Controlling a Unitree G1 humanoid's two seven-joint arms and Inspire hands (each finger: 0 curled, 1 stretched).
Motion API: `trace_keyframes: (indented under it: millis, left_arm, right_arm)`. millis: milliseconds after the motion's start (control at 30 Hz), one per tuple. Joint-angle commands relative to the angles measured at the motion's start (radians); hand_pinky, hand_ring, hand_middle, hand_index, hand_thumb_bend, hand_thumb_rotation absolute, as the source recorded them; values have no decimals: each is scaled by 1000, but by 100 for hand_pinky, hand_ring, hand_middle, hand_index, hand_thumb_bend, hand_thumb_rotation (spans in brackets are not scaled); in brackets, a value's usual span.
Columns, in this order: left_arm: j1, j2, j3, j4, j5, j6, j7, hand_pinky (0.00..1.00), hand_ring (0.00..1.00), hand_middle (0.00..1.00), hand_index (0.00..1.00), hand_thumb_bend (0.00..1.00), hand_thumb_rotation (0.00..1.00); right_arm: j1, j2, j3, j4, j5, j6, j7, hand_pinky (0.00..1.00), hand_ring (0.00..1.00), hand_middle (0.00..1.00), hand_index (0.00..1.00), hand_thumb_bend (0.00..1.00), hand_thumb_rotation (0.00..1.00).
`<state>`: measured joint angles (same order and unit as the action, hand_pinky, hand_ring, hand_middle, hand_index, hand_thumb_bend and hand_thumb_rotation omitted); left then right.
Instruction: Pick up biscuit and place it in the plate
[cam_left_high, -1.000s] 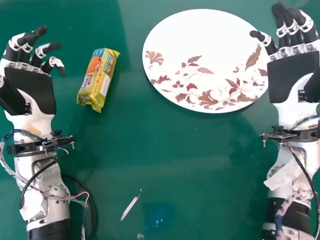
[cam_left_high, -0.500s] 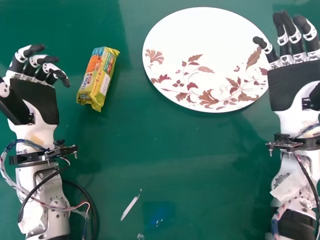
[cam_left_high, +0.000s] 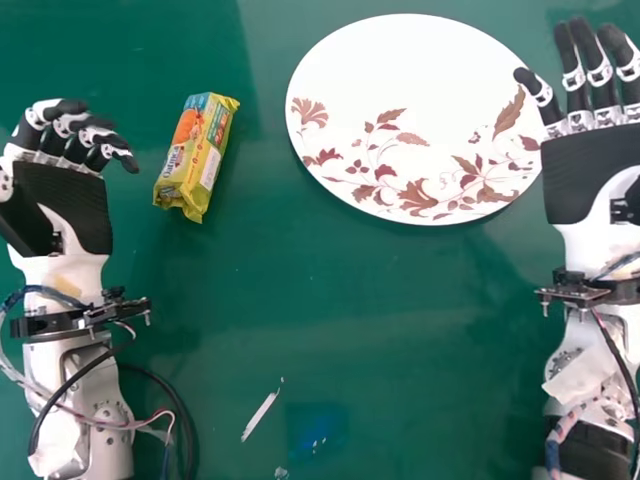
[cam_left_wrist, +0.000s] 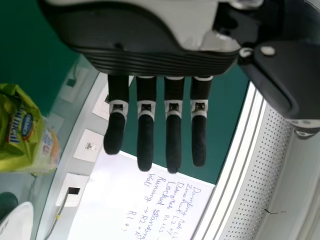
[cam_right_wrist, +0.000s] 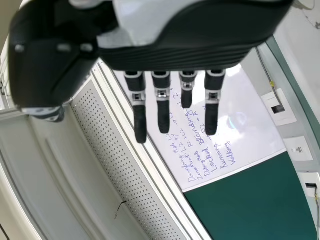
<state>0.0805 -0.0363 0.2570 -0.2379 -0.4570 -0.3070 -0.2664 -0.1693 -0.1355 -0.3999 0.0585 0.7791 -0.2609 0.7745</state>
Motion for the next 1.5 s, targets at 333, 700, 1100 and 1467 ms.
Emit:
trace_keyframes:
  millis: [333, 700, 1100, 1467]
  left_arm:
    - [62, -2, -34, -94, 34, 6, 35, 99, 98, 98, 85, 100, 98]
    - [53, -2, -30, -17, -33, -46, -23, 100, 100, 100, 100, 100, 93]
    - [33, -10, -44, -5, -14, -63, -12, 100, 100, 100, 100, 100, 94]
    - [67, 15, -50, -172, 193, 14, 134, 100, 100, 100, 100, 100, 95]
  right_arm:
    - [87, -28, -18, -39, -9, 11, 18, 67, 82, 83, 72, 82, 33]
    - [126, -31, -14, -100, -3, 59, -10, 85, 99, 99, 96, 97, 44]
    - [137, -35, -18, -115, 4, 72, -13, 96, 100, 100, 100, 100, 56]
    - [162, -29, -15, -150, 0, 76, -25, 89, 100, 100, 100, 100, 57]
